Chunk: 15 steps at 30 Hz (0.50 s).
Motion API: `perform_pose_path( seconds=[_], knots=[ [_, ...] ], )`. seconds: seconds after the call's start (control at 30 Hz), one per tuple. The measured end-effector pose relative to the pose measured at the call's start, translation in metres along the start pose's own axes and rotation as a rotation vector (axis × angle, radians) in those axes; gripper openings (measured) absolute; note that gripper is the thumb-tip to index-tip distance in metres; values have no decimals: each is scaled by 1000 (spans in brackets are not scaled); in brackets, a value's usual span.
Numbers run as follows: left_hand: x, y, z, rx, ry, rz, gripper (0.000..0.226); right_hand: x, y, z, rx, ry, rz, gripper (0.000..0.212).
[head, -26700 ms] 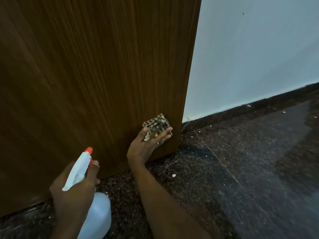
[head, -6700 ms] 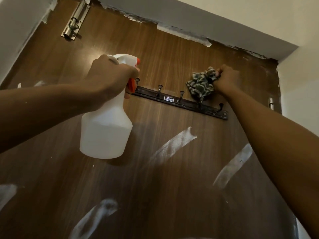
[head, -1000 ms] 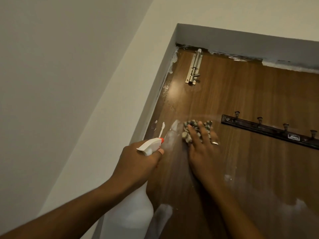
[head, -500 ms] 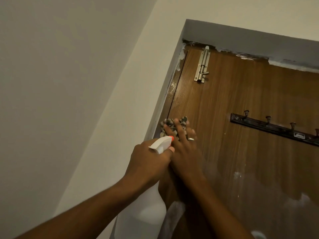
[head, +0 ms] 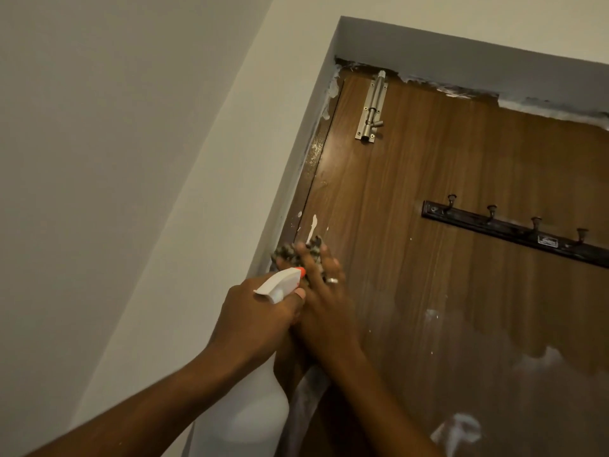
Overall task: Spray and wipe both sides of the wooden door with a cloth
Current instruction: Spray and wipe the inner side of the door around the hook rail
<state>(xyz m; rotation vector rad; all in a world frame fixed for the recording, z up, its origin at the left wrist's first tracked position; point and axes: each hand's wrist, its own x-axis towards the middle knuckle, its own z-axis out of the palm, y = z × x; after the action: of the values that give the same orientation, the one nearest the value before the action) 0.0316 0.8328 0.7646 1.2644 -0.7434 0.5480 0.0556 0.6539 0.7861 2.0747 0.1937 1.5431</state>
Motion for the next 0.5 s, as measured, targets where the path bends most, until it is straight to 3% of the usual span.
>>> perform_pose_path(
  seconds=[0.1, 0.23, 0.33, 0.43, 0.5],
  knots=[
    [-3, -2, 1, 40, -11, 29, 36, -39, 29, -12, -100, -91, 129, 49],
    [-1, -4, 8, 65, -30, 24, 38, -5, 54, -31, -80, 97, 484, 57],
    [-1, 3, 18, 46, -38, 25, 34, 19, 35, -21, -59, 69, 380, 56],
    [-5, 6, 29, 13, -49, 27, 17, -21, 23, -12, -36, -5, 137, 48],
    [-11, 9, 35, -23, -46, 20, 11, -59, 33, -18, -51, -18, 100, 49]
  ],
)
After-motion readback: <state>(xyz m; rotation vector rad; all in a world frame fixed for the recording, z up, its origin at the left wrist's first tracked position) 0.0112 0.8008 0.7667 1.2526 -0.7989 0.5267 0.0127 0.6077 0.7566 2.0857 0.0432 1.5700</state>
